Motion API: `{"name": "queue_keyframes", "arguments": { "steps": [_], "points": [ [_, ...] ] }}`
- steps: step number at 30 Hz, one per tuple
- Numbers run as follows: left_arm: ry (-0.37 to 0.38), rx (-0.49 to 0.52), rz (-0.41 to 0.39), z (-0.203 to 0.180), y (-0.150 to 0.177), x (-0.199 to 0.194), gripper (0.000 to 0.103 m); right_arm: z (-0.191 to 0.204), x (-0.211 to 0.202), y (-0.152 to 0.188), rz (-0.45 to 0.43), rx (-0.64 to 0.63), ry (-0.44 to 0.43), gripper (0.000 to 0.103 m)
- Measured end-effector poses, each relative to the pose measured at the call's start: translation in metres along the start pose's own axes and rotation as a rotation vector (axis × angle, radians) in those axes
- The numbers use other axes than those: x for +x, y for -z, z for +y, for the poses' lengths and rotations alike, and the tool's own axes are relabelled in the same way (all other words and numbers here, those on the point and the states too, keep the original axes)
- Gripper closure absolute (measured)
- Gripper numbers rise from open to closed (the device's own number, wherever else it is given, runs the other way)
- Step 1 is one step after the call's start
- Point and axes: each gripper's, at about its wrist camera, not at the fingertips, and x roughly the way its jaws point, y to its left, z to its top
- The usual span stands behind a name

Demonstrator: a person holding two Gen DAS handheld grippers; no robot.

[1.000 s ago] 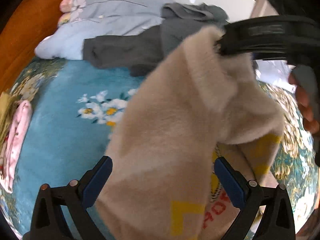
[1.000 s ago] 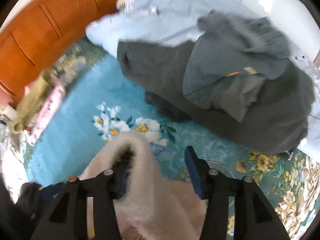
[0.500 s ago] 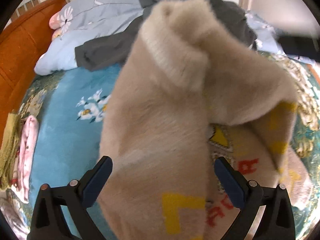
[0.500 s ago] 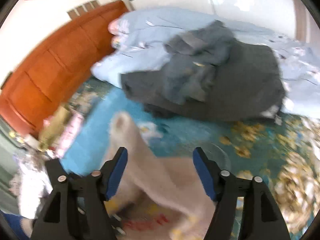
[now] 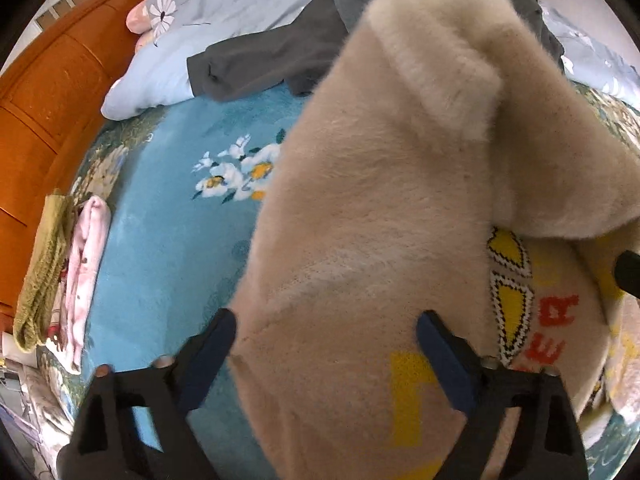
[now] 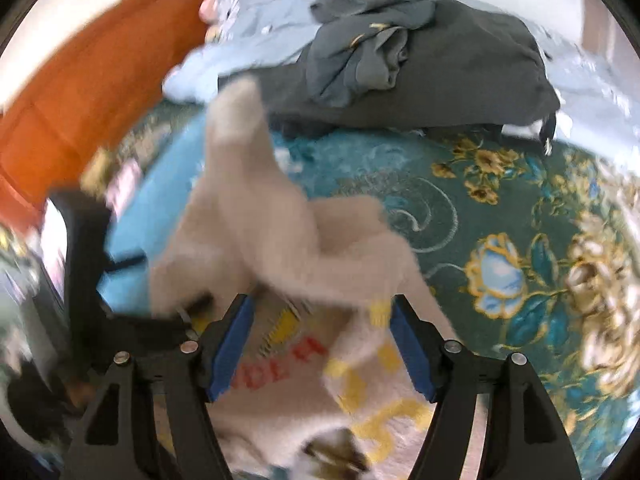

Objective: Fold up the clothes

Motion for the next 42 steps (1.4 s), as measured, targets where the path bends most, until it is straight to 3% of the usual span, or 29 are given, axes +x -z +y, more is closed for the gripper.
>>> {"name": "queue_keyframes", "arguments": {
  "steps": [3,4,5,8,9,12,16,22,26,27,28,32,34,36,42],
  "points": [
    [0.003,-0.018,0.009,0.012,-0.01,0.008,0.032,0.0,0.021,-0.001,0.025,-0.055,0.138,0.035],
    [0.007,-0.029,0.014,0.014,-0.01,0.007,0.032,-0.001,0.027,-0.003,0.025,-0.053,0.159,0.038],
    [0.011,-0.039,0.018,0.016,-0.011,0.005,0.033,-0.002,0.028,-0.008,0.021,-0.035,0.171,0.048],
    [0.135,-0.075,0.01,0.016,-0.003,-0.007,0.031,-0.005,0.032,-0.021,0.012,0.017,0.206,0.056],
    [0.13,-0.053,-0.005,0.008,0.0,-0.012,0.031,-0.005,0.031,-0.023,0.013,0.026,0.206,0.059],
    [0.096,0.031,-0.049,-0.019,0.007,-0.021,0.025,-0.004,0.027,-0.028,0.016,0.052,0.204,0.06],
    [-0.067,0.152,-0.043,-0.054,0.011,-0.005,0.023,-0.004,0.023,-0.031,0.015,0.077,0.202,0.06],
    [-0.261,0.293,-0.048,-0.075,0.021,0.027,0.022,-0.004,0.021,-0.034,0.011,0.105,0.199,0.06],
    [-0.247,0.25,-0.049,-0.066,0.022,0.031,0.024,-0.002,0.026,-0.037,0.015,0.098,0.207,0.06],
    [-0.242,0.234,-0.046,-0.062,0.021,0.032,0.029,-0.003,0.027,-0.038,0.014,0.098,0.208,0.06],
    [-0.24,0.215,-0.044,-0.056,0.02,0.032,0.041,-0.004,0.028,-0.038,0.016,0.099,0.21,0.061],
    [-0.196,0.098,-0.044,-0.026,0.011,0.028,0.067,-0.002,0.025,-0.041,0.017,0.097,0.212,0.077],
    [-0.166,0.035,-0.055,-0.014,0.012,0.017,0.086,0.001,0.02,-0.043,0.006,0.089,0.224,0.085],
    [-0.133,-0.033,-0.071,0.003,0.011,0.006,0.092,0.006,0.012,-0.045,-0.011,0.084,0.235,0.092],
    [-0.006,-0.21,-0.181,0.067,0.005,-0.046,0.094,0.023,-0.036,-0.06,-0.141,0.085,0.262,0.094]
  ]
}}
